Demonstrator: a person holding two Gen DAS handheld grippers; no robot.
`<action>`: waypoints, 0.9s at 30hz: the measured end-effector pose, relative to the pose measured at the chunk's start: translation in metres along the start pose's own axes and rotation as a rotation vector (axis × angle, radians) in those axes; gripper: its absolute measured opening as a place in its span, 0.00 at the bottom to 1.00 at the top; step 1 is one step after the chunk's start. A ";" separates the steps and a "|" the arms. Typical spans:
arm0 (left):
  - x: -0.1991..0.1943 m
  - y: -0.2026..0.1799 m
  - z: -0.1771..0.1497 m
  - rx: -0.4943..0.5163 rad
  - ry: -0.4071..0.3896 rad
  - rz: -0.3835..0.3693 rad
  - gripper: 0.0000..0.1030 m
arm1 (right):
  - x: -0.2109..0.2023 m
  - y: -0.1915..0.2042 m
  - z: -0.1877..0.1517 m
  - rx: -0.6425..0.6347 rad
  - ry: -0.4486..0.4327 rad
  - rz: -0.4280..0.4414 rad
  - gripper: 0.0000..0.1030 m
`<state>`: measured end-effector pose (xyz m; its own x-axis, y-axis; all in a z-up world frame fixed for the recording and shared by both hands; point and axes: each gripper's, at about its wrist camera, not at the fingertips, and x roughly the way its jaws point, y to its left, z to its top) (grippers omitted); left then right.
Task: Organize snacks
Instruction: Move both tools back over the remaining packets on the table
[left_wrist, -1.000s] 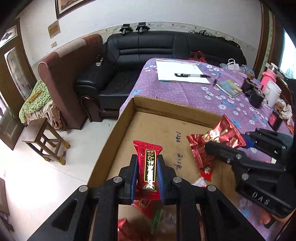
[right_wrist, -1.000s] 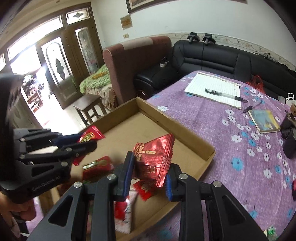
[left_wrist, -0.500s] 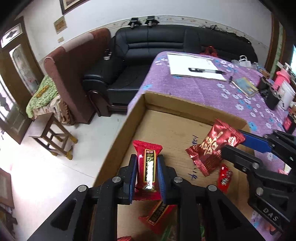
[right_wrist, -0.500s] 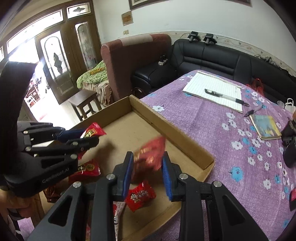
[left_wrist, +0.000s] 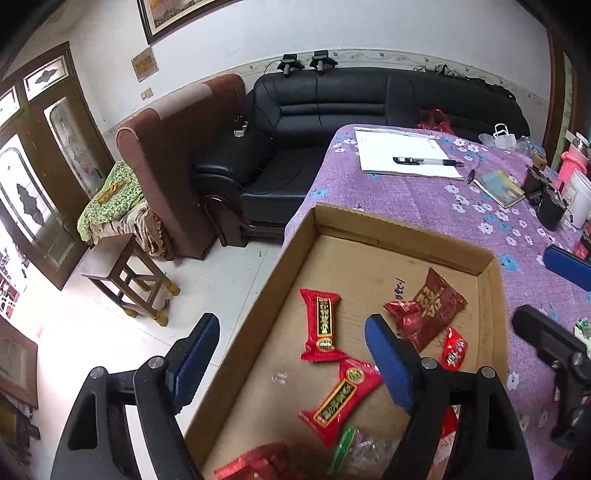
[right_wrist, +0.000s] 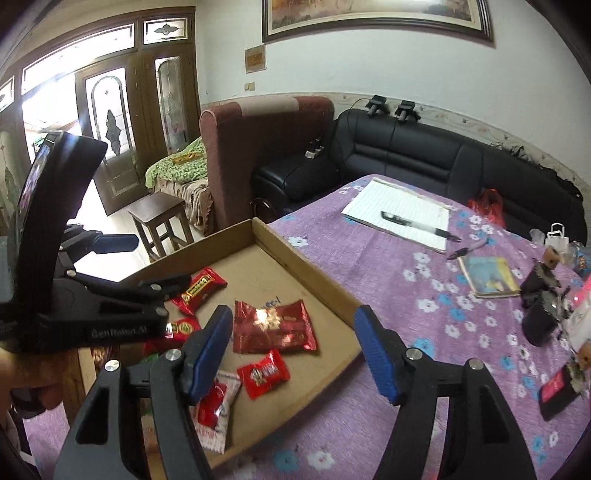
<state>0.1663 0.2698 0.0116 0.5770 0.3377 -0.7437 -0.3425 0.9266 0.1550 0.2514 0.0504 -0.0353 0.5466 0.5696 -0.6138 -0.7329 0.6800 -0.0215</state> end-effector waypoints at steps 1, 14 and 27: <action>-0.003 -0.001 -0.002 -0.002 -0.003 0.000 0.82 | -0.006 -0.003 -0.003 0.006 -0.005 -0.001 0.66; -0.058 -0.035 -0.038 -0.017 -0.062 -0.070 0.86 | -0.079 -0.040 -0.050 0.094 -0.060 -0.054 0.68; -0.092 -0.133 -0.062 0.147 -0.066 -0.204 0.87 | -0.149 -0.103 -0.118 0.143 -0.039 -0.178 0.70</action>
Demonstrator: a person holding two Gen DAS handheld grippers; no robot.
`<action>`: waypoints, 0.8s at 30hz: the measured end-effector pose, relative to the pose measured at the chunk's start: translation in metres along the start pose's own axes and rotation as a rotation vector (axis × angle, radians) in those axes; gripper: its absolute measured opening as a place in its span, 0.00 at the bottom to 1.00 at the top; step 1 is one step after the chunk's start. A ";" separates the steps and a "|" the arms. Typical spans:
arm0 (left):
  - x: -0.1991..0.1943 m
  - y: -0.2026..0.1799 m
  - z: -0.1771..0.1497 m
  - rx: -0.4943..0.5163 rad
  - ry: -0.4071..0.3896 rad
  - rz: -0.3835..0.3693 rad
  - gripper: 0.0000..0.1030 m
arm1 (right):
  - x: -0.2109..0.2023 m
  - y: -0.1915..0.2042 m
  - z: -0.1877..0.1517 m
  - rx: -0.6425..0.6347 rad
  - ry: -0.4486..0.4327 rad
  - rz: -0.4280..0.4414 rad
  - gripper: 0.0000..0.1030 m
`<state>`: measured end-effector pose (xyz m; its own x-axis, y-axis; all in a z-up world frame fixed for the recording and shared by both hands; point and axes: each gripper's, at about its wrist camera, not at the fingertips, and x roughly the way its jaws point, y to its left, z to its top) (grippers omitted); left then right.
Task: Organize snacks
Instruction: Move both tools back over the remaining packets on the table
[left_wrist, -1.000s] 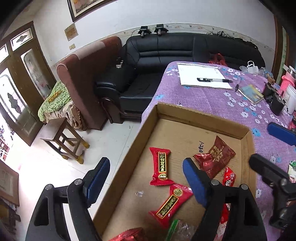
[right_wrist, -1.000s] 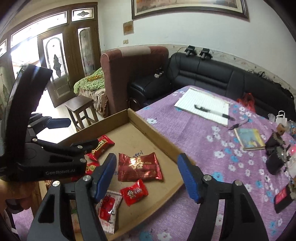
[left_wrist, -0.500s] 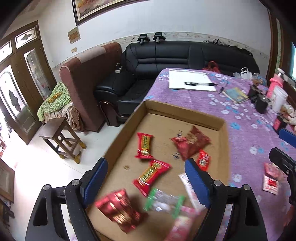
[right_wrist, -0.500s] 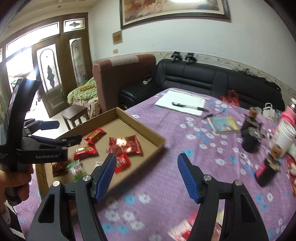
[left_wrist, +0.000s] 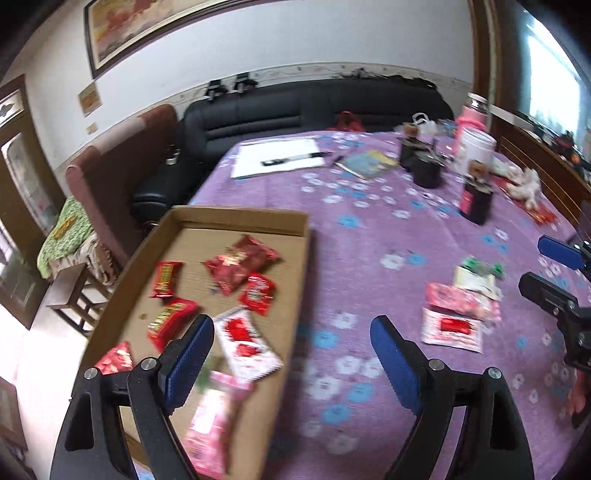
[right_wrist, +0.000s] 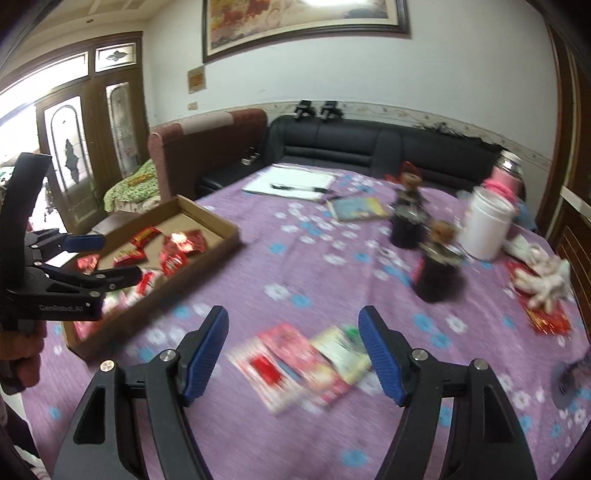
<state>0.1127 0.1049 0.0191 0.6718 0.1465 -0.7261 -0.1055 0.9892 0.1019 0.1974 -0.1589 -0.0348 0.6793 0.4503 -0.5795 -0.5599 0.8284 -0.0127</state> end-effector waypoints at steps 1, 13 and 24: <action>0.001 -0.007 -0.001 0.003 0.008 -0.025 0.87 | -0.002 -0.009 -0.005 0.009 0.009 -0.012 0.70; 0.012 -0.074 -0.010 0.150 0.021 -0.098 0.87 | -0.010 -0.066 -0.042 0.070 0.056 -0.057 0.70; 0.032 -0.105 -0.009 0.285 0.033 -0.224 0.87 | -0.006 -0.077 -0.046 0.047 0.054 -0.015 0.70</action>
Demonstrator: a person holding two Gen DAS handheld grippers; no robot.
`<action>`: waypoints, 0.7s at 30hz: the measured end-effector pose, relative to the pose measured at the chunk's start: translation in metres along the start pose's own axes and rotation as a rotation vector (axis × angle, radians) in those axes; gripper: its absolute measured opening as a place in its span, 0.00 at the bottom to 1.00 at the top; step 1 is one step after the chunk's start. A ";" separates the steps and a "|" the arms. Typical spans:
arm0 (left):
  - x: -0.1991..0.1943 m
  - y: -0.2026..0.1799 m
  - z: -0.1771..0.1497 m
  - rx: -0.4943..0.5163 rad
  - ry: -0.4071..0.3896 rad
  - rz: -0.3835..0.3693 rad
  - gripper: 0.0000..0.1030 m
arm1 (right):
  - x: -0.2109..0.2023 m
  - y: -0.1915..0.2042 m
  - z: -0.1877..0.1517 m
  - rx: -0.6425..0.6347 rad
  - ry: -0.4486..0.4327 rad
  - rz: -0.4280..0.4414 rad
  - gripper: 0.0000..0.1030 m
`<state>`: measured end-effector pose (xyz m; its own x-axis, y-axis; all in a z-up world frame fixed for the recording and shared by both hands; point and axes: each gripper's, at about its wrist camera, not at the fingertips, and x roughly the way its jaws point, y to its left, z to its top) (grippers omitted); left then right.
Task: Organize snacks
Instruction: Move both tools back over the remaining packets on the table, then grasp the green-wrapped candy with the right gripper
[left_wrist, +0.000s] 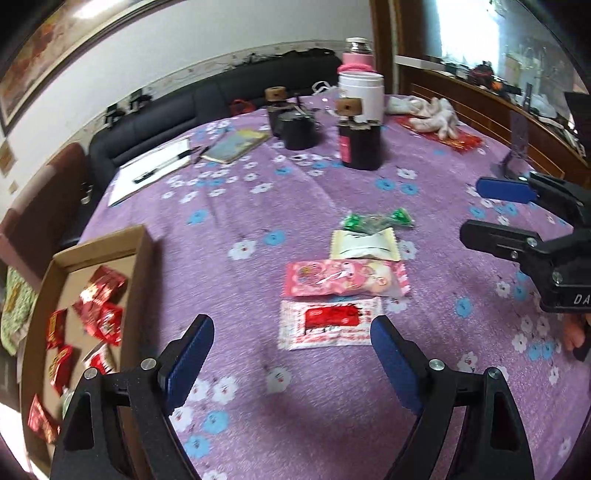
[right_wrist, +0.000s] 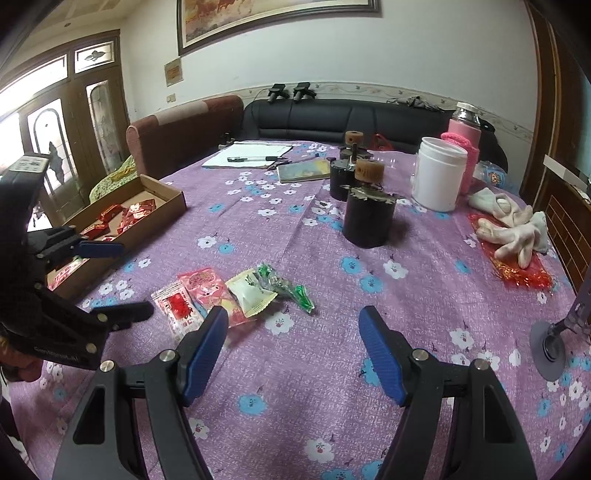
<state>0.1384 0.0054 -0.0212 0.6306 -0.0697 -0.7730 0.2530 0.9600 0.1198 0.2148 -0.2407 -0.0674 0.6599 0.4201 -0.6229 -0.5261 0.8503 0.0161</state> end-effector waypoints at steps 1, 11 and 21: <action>0.002 -0.001 0.001 0.011 0.003 -0.014 0.87 | 0.000 -0.001 0.000 0.002 0.000 0.004 0.70; 0.017 -0.011 0.003 0.068 0.037 -0.083 0.87 | 0.011 -0.011 0.002 0.030 0.021 0.049 0.70; 0.031 -0.020 0.008 0.086 0.063 -0.118 0.87 | 0.040 -0.004 0.013 0.021 0.063 0.089 0.70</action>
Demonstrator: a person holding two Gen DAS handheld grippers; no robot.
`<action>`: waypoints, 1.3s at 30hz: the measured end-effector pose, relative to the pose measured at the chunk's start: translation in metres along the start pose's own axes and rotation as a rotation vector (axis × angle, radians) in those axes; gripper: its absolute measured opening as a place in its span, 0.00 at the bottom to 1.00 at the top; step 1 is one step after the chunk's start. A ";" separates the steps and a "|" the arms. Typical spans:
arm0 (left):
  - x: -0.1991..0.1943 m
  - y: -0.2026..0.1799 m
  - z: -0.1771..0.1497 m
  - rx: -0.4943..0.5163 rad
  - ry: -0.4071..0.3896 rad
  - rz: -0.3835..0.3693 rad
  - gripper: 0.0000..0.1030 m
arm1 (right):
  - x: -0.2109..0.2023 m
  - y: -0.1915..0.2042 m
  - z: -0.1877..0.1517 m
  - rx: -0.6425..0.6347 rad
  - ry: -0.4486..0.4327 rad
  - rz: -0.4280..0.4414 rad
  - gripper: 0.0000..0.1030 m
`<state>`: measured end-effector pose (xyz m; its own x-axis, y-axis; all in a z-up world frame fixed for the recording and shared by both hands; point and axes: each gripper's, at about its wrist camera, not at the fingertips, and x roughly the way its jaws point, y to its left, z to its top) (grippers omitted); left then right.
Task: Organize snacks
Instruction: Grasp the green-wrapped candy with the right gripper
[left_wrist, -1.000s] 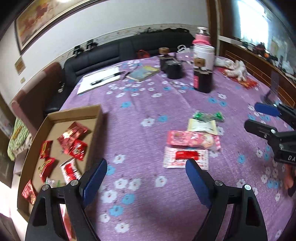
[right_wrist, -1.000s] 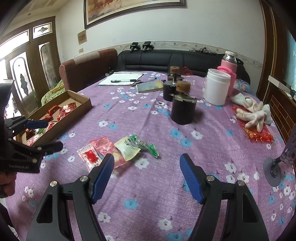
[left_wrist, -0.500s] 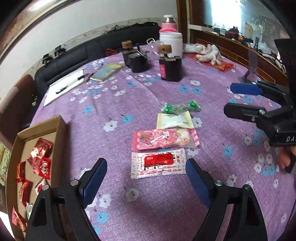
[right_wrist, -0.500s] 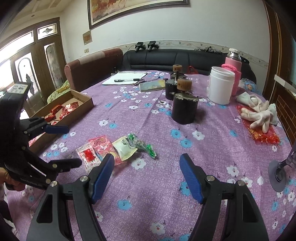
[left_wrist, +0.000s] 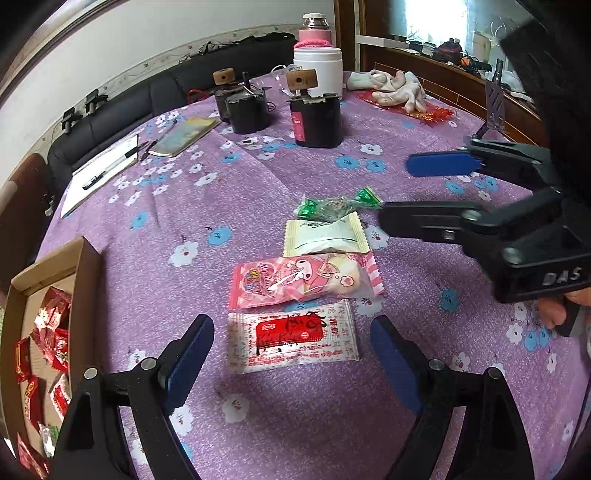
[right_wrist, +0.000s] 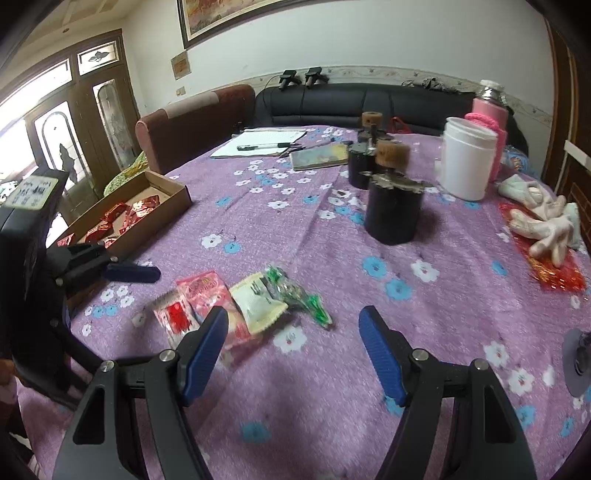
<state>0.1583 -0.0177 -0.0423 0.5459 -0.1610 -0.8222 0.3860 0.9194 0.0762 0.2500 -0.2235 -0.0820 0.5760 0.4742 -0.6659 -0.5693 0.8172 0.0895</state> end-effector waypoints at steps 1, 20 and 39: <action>0.001 -0.001 0.000 0.003 0.003 -0.005 0.87 | 0.004 0.001 0.002 -0.005 0.003 0.002 0.70; 0.016 0.005 0.000 -0.051 0.042 -0.058 0.77 | 0.057 0.001 0.016 -0.003 0.106 0.066 0.46; 0.008 0.002 0.001 -0.074 0.024 -0.088 0.58 | 0.043 -0.007 0.012 0.060 0.080 0.090 0.07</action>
<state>0.1643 -0.0172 -0.0478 0.4943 -0.2348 -0.8370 0.3751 0.9262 -0.0384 0.2860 -0.2049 -0.1019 0.4740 0.5211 -0.7098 -0.5796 0.7915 0.1940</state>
